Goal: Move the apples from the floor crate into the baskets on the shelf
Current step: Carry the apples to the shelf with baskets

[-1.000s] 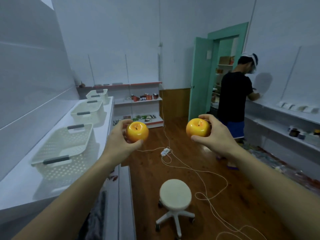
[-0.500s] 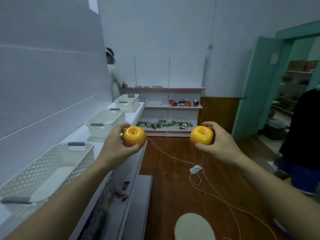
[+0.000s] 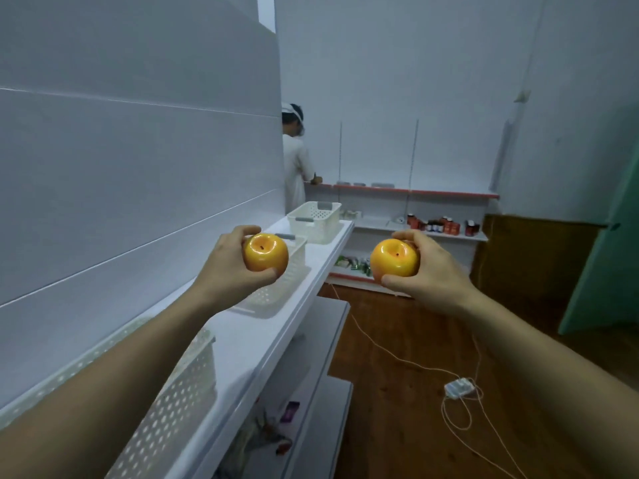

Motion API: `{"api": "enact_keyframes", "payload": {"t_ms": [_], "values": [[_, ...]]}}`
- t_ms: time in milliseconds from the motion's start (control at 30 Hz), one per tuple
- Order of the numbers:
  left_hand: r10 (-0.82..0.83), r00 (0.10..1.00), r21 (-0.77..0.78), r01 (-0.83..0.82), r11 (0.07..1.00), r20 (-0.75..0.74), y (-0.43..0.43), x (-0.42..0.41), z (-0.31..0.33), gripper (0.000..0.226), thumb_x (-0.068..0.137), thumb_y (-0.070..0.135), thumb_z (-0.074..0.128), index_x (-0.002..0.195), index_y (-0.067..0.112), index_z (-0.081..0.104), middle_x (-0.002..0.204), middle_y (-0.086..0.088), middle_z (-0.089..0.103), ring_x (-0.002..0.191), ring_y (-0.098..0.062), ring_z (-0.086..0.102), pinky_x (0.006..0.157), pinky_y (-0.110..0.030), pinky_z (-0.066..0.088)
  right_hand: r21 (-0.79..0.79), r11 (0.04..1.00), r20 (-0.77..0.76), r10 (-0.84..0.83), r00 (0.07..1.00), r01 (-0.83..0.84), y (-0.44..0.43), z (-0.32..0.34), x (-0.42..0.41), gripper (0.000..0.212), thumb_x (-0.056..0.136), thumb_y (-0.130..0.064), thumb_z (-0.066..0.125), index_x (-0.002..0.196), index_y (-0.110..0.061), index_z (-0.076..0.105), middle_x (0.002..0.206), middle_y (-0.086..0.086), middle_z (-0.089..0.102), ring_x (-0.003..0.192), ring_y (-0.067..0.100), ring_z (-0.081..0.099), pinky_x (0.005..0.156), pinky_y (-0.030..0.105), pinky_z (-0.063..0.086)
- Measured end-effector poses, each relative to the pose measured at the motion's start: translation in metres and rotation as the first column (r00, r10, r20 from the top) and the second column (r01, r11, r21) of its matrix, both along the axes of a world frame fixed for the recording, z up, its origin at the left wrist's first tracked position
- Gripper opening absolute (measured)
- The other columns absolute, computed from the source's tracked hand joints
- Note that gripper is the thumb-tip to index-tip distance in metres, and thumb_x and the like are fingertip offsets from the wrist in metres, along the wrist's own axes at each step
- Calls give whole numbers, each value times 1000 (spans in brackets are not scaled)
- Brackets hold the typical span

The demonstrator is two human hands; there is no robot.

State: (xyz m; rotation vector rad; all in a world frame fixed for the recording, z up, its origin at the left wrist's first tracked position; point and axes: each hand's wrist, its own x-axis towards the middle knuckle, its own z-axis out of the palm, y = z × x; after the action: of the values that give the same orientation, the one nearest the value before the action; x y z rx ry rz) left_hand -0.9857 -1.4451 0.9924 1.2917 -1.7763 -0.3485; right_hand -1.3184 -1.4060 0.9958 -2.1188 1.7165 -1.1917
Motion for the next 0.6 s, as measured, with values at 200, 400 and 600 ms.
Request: {"api": "enact_keyframes", "payload": {"t_ms": [200, 400, 600], "values": [[183, 981, 38, -185, 982, 61, 3, 76, 9, 90, 52, 56, 79, 134, 33, 49, 128, 2, 54, 113, -18, 57, 94, -41, 54, 21, 965, 35, 259, 965, -260, -84, 1, 83, 82, 67, -38, 90, 136, -29, 47, 127, -3, 54, 110, 19, 57, 88, 38, 55], [453, 889, 66, -457, 887, 70, 66, 149, -1, 75, 56, 46, 79, 124, 36, 51, 121, 4, 58, 107, -13, 59, 93, -37, 54, 24, 797, 54, 602, 796, -604, -124, -9, 214, 80, 64, -41, 91, 133, -35, 50, 126, -5, 54, 110, 16, 57, 89, 36, 54], [625, 764, 127, -643, 755, 158, 140, 171, -11, 74, 60, 46, 81, 127, 41, 48, 124, 11, 54, 109, -9, 58, 93, -38, 55, 31, 561, 40, 826, 562, -827, -117, -10, 300, 76, 65, -36, 91, 129, -35, 51, 126, -5, 51, 107, 8, 55, 87, 27, 50]]}}
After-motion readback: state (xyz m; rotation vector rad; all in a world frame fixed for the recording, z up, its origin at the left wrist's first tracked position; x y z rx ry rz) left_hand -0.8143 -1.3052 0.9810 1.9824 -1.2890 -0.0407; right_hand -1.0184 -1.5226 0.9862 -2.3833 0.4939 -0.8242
